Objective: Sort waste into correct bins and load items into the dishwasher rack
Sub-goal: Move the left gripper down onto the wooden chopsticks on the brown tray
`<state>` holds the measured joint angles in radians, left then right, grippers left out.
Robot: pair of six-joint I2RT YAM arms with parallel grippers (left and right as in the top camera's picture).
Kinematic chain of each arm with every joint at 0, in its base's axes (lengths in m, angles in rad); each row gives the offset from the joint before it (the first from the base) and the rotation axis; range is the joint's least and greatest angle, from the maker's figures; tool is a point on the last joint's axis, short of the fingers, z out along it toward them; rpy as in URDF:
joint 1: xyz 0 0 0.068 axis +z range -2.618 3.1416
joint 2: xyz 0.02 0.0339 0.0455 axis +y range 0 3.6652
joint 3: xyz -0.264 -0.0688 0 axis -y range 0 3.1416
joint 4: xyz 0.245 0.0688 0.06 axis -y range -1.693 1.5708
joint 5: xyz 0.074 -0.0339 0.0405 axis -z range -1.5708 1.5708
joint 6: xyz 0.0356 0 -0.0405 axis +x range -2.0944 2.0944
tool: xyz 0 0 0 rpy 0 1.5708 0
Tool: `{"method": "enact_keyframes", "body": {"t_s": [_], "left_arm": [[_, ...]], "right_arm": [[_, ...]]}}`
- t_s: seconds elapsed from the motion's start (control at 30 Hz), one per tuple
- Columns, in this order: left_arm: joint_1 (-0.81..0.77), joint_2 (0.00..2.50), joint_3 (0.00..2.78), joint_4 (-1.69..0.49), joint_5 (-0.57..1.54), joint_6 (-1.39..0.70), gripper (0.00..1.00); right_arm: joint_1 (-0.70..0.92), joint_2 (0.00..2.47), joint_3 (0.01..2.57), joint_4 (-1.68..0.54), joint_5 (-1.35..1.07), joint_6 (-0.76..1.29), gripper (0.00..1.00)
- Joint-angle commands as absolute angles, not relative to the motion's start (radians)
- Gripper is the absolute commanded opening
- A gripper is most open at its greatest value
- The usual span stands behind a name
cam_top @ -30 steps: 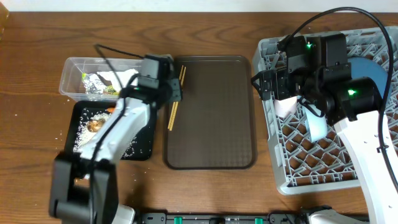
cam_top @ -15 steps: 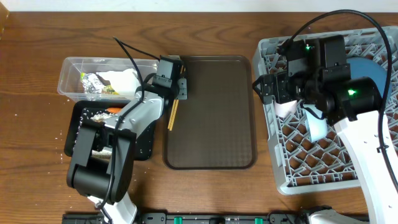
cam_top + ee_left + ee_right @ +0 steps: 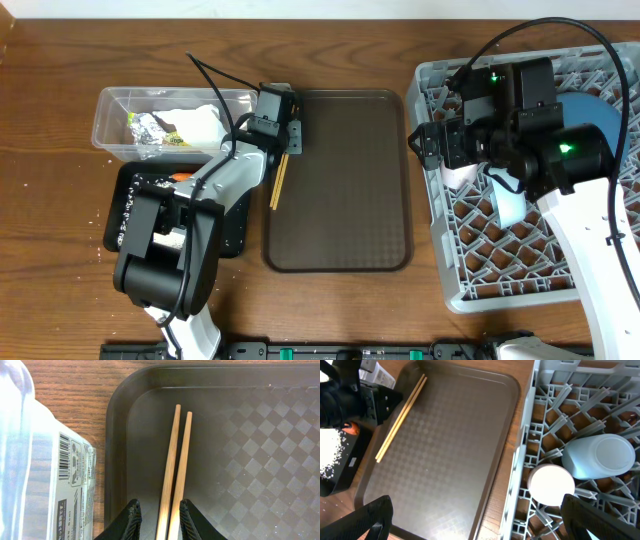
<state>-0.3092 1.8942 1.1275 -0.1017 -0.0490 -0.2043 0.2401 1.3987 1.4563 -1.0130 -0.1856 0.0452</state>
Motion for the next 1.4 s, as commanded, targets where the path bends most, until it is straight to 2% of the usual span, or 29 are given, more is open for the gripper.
{"method": "enact_keyframes", "body": {"t_s": [0.0, 0.4, 0.63, 0.7, 0.73, 0.77, 0.9, 1.0, 1.17, 1.37], "left_arm": [[-0.305, 1.963, 1.094, -0.138, -0.01, -0.214, 0.27], [-0.305, 1.758, 1.095, -0.145, -0.054, -0.21, 0.27], [-0.305, 1.604, 1.095, -0.234, -0.054, -0.21, 0.27], [-0.31, 1.582, 1.095, -0.284, -0.054, -0.21, 0.19], [-0.314, 1.579, 1.095, -0.306, -0.054, -0.21, 0.07], [-0.318, 1.578, 1.094, -0.326, -0.054, -0.21, 0.06], [-0.342, 1.591, 1.094, -0.417, -0.072, -0.146, 0.06], [-0.368, 1.602, 1.093, -0.46, -0.16, -0.123, 0.06], [-0.426, 1.63, 1.08, -0.46, -0.275, -0.101, 0.06], [-0.451, 1.718, 1.077, -0.461, -0.283, -0.101, 0.06]], "right_arm": [[0.248, 1.4, 1.46, -1.015, -0.179, 0.047, 0.99], [0.248, 1.4, 1.46, -1.021, -0.156, 0.047, 0.99], [0.248, 1.4, 1.46, -1.025, -0.156, 0.047, 0.99], [0.248, 1.4, 1.46, -1.027, -0.156, 0.047, 0.99], [0.248, 1.4, 1.46, -1.027, -0.156, 0.047, 0.99], [0.248, 1.4, 1.46, -1.027, -0.156, 0.047, 0.99], [0.248, 1.4, 1.46, -1.026, -0.156, 0.047, 0.99], [0.248, 1.4, 1.46, -1.026, -0.156, 0.047, 0.99], [0.248, 1.4, 1.46, -1.026, -0.156, 0.047, 0.99], [0.248, 1.4, 1.46, -1.038, -0.156, 0.047, 0.99]]}}
